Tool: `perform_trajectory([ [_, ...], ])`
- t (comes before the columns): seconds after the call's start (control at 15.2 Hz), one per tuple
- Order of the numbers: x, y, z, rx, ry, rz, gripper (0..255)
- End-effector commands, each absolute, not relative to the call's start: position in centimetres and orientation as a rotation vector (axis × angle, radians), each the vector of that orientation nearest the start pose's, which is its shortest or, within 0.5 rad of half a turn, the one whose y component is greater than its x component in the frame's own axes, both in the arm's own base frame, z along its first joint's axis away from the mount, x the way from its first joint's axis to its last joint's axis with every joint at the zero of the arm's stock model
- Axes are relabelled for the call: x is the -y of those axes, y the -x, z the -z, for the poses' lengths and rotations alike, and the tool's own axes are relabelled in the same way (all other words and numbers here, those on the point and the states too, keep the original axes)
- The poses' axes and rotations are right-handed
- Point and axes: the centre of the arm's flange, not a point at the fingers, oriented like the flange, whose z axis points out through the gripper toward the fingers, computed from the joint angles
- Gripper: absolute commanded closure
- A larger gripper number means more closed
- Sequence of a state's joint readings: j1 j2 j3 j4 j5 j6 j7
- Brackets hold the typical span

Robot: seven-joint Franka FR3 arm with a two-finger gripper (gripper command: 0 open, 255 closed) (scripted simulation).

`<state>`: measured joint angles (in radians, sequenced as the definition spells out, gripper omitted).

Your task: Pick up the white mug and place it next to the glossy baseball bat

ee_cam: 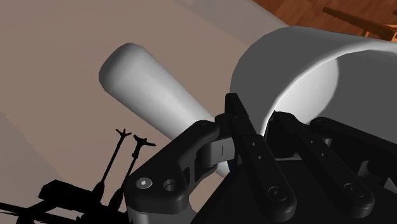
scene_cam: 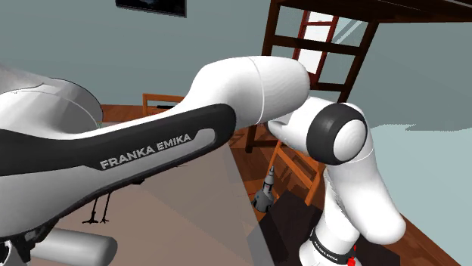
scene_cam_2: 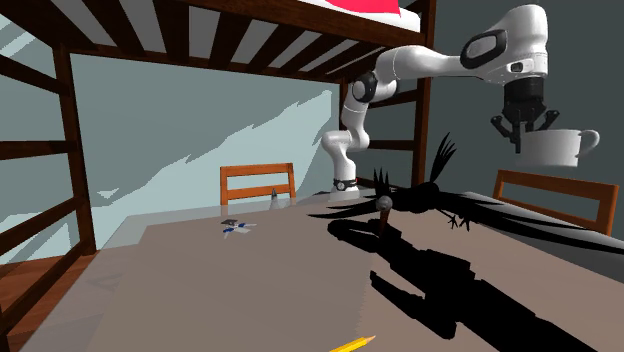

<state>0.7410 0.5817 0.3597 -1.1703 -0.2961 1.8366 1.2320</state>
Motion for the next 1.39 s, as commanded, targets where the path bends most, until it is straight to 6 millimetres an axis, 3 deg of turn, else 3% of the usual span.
perform_trajectory([
  [0.0,-62.7,-40.3,-48.7,-0.212,3.060,0.210,255],
  [1.32,-62.7,-40.3,-38.2,-0.212,3.060,0.210,255],
])
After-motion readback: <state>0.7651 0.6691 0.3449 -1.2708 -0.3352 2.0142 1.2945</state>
